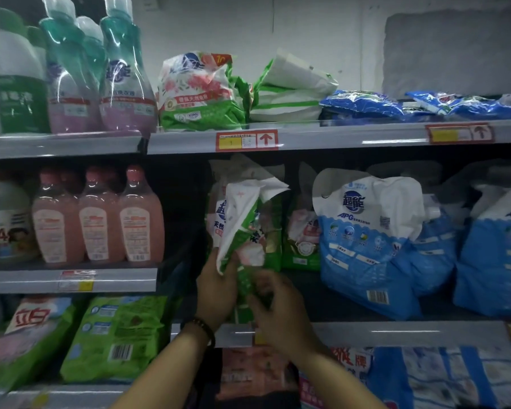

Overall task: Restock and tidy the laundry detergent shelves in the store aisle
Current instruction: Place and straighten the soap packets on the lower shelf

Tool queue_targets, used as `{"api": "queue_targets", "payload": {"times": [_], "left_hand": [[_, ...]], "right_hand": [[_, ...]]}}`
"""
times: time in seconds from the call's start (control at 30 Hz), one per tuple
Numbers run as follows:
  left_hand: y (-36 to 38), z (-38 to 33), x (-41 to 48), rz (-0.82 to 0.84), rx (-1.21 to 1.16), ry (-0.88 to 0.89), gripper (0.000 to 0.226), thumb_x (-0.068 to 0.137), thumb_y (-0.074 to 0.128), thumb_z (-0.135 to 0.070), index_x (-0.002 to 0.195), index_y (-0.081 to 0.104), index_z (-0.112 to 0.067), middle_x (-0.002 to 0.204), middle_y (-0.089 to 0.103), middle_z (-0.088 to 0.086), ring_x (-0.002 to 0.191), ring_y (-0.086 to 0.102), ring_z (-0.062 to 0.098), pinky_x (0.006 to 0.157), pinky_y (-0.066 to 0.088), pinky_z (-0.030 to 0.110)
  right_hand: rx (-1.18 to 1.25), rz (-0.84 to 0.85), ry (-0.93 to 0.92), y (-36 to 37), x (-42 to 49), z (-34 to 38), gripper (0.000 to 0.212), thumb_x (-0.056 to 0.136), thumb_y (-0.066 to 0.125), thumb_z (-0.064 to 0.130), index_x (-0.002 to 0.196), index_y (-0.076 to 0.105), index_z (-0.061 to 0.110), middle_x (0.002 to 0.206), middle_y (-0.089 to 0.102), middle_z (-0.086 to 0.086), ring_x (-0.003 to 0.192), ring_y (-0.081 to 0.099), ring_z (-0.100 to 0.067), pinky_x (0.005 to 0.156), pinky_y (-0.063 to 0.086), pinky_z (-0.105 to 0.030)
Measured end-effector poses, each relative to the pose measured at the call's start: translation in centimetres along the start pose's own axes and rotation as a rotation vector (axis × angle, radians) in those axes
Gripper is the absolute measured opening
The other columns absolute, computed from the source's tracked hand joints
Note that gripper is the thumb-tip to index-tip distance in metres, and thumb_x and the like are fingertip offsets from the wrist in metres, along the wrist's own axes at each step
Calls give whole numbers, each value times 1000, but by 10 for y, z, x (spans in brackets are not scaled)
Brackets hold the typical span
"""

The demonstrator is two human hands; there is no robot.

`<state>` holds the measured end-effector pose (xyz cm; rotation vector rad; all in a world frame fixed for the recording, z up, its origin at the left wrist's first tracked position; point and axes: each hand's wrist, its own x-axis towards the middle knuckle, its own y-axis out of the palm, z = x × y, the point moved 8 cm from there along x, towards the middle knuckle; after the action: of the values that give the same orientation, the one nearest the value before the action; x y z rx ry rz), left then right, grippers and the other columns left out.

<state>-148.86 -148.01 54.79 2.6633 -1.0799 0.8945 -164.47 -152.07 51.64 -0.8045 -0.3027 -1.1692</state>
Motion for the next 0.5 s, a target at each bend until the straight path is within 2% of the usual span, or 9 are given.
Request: {"api": "queue_targets", "payload": {"times": [0.07,0.13,0.2,0.27,0.33,0.37,0.43,0.5], "left_hand": [[-10,2,7,55,-126,-28,21,105,61,-27,123,69,-23,105,79,-4,96,74,0,83,58,23],[-16,7,16,160,-199,-83,23,105,60,-29,122,71,-17,110,80,3,103,77,17,89,60,39],[-22,9,27,227,-179,-100,23,104,60,-27,117,73,-12,108,81,5,101,78,23,87,62,40],[-30,14,45,206,-118,-102,19,103,62,-25,111,74,-12,100,82,4,96,78,26,78,64,35],[-32,31,62,141,-52,-162,18,103,62,-27,109,72,-13,95,81,3,98,77,27,69,61,27],[-29,45,68,120,-18,-217,25,104,61,-33,112,70,-12,98,79,2,102,75,29,70,58,28],[-20,67,65,83,-2,-346,55,98,59,-58,121,64,-8,109,74,9,104,72,32,82,58,38],[-15,74,50,-20,-80,-366,87,79,60,-83,130,52,-13,118,71,8,104,72,28,93,59,51]], "right_hand": [[5,-87,-3,-20,8,-7,50,92,78,33,130,48,46,129,52,15,115,53,4,97,49,-24],[-17,-118,4,-31,19,-14,64,91,78,43,144,41,40,140,45,9,127,48,-5,105,44,-27],[59,-67,19,-29,24,-23,88,84,82,50,155,31,39,148,40,9,135,44,-4,108,42,-27],[84,-43,8,-24,26,-27,112,73,88,57,160,20,41,154,36,9,138,42,-4,110,43,-29],[-20,-24,-34,-15,27,-27,113,74,83,64,160,12,42,159,24,11,142,34,-8,113,39,-31],[-55,-4,-46,-10,28,-28,108,78,80,64,158,11,44,160,20,12,143,30,-8,113,38,-31],[-40,22,-29,-1,33,-29,100,82,79,62,155,13,44,160,19,13,145,30,-9,115,40,-34],[55,-10,27,-2,44,-33,98,79,82,61,152,20,39,155,29,8,143,39,-12,111,46,-36]]}}
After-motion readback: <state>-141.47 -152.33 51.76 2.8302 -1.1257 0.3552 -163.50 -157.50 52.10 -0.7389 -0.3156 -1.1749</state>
